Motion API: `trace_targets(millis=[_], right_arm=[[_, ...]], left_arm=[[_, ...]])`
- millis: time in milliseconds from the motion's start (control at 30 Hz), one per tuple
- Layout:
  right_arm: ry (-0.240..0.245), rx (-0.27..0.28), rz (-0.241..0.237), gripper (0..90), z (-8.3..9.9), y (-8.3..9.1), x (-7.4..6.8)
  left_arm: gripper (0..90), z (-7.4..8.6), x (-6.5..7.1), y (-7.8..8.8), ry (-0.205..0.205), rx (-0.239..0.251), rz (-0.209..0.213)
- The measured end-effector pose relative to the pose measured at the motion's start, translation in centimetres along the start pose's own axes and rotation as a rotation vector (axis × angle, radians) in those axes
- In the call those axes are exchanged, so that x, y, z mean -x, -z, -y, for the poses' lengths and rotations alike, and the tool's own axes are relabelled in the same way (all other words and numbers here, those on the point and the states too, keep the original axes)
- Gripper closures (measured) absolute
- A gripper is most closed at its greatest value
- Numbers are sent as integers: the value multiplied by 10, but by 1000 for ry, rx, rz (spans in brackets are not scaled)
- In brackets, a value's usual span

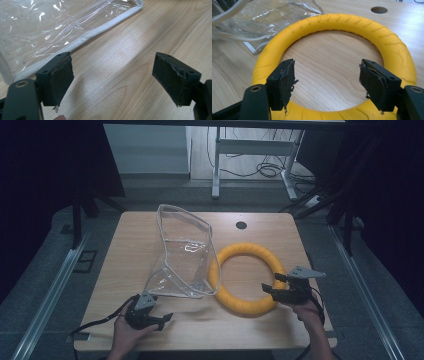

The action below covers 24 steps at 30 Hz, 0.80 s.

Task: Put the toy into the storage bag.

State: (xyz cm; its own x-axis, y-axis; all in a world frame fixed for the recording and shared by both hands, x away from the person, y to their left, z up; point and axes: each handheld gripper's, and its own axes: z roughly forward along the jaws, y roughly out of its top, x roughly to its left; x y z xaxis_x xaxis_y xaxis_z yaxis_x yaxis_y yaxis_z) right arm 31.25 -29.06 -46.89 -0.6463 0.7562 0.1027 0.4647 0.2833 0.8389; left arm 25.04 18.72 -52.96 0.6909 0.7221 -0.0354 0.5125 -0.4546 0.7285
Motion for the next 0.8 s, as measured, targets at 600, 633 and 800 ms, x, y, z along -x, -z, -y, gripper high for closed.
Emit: trace_targets(millis=[600, 633, 800], right_arm=[[115, -176, -139, 296, -42, -7, -17], [123, -187, -145, 296, -43, -9, -19], [161, -226, -171, 313, -48, -17, -27]], left_arm=[[169, 0, 0, -2, 2, -6, 9], [169, 0, 0, -2, 3, -7, 10], [169, 0, 0, -2, 3, -7, 10]])
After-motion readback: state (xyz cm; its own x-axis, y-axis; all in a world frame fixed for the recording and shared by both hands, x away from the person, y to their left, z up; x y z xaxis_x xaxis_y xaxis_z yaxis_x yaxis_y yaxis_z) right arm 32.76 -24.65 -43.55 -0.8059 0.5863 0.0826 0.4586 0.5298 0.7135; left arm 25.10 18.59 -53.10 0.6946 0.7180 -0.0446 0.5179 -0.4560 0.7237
